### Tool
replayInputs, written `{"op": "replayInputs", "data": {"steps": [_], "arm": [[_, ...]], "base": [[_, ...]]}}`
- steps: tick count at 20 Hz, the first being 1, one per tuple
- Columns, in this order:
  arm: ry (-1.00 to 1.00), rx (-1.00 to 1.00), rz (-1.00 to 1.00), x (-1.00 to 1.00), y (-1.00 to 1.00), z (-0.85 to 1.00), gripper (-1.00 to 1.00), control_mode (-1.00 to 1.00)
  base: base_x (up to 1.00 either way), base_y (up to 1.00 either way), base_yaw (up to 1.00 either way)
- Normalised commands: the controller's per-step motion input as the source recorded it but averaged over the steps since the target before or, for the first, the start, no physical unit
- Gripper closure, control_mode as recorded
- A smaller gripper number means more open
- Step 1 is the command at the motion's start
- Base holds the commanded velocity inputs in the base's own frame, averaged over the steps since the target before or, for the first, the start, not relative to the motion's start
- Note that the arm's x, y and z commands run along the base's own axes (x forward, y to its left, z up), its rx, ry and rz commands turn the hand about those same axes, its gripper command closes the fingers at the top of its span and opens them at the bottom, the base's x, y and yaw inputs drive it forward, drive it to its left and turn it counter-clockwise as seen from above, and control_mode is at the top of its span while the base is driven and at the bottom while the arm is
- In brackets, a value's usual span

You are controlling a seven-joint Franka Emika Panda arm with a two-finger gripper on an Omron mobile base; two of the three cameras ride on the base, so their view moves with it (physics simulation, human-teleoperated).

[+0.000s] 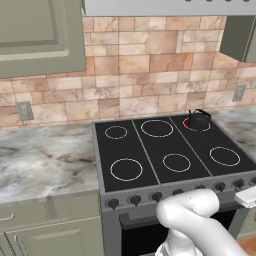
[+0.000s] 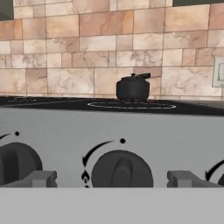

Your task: The kettle is done boiling. Turn off the stove, then wait for 300 timesteps before moving the kettle to the dining table.

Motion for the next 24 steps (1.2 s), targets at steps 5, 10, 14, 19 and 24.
{"op": "replayInputs", "data": {"steps": [5,10,14,19,24], "arm": [[0.0,0.01,0.0,0.01,0.0,-0.09,-1.0,-1.0],[0.0,0.03,0.0,0.0,-0.01,-0.08,-1.0,-1.0],[0.0,0.04,0.0,0.05,0.0,-0.02,-1.0,-1.0],[0.0,0.04,0.0,0.1,0.0,0.0,-1.0,-1.0],[0.0,0.04,0.0,0.09,0.0,-0.02,-1.0,-1.0]], "base": [[0.0,0.0,0.0],[0.0,0.0,0.0],[0.0,0.0,0.0],[0.0,0.0,0.0],[0.0,0.0,0.0]]}}
